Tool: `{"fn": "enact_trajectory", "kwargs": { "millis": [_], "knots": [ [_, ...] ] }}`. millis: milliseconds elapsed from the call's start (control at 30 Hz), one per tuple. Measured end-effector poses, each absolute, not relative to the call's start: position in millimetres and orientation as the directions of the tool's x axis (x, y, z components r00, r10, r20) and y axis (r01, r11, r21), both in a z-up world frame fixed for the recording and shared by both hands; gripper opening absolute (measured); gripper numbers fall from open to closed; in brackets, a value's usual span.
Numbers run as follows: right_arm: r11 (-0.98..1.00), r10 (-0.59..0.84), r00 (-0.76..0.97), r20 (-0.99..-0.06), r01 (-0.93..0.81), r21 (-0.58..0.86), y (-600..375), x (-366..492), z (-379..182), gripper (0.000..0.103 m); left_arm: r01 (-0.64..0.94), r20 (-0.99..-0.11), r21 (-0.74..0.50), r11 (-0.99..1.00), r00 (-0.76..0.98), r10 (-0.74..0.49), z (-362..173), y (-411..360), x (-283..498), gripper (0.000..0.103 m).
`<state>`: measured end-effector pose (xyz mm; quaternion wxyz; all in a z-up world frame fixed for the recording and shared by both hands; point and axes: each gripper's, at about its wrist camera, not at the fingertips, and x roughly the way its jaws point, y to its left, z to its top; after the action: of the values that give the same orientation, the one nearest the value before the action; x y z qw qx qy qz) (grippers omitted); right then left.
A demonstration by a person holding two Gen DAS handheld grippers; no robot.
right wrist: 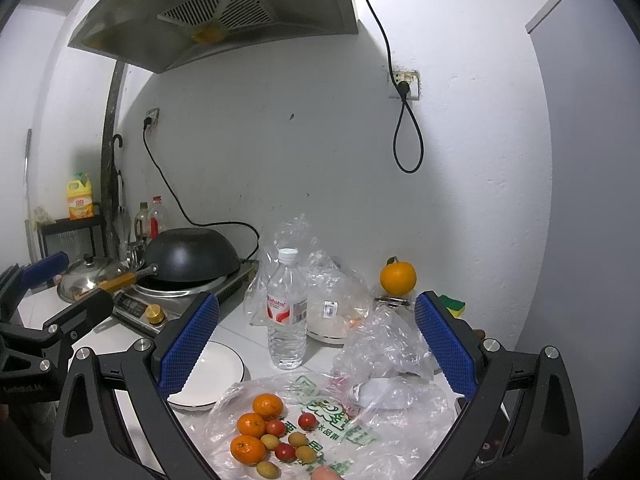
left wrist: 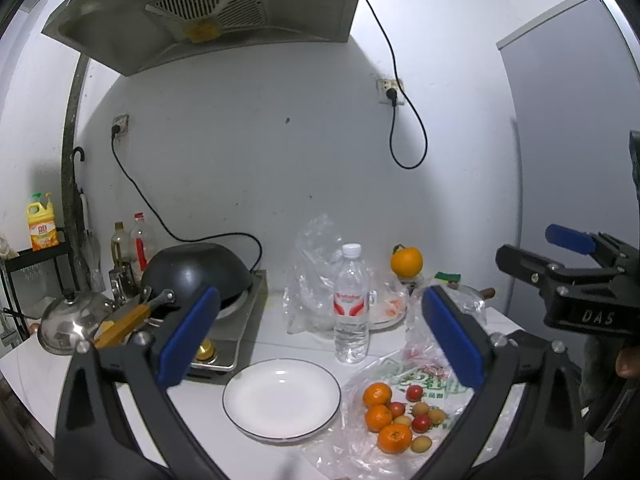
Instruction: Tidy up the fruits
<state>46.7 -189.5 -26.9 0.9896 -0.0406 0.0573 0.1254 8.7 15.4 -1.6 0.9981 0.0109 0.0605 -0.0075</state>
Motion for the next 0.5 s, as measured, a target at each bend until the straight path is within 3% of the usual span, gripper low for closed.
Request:
{"fn": "enact_trajectory", "kwargs": {
  "millis": [500],
  "knots": [
    [0.962,0.256,0.956,-0.142,-0.267,-0.057,-201,62,-31,0.100,0.022,-0.115,0.026,0.999,0.993,-0.019,-3,4,17,0.102]
  ]
}}
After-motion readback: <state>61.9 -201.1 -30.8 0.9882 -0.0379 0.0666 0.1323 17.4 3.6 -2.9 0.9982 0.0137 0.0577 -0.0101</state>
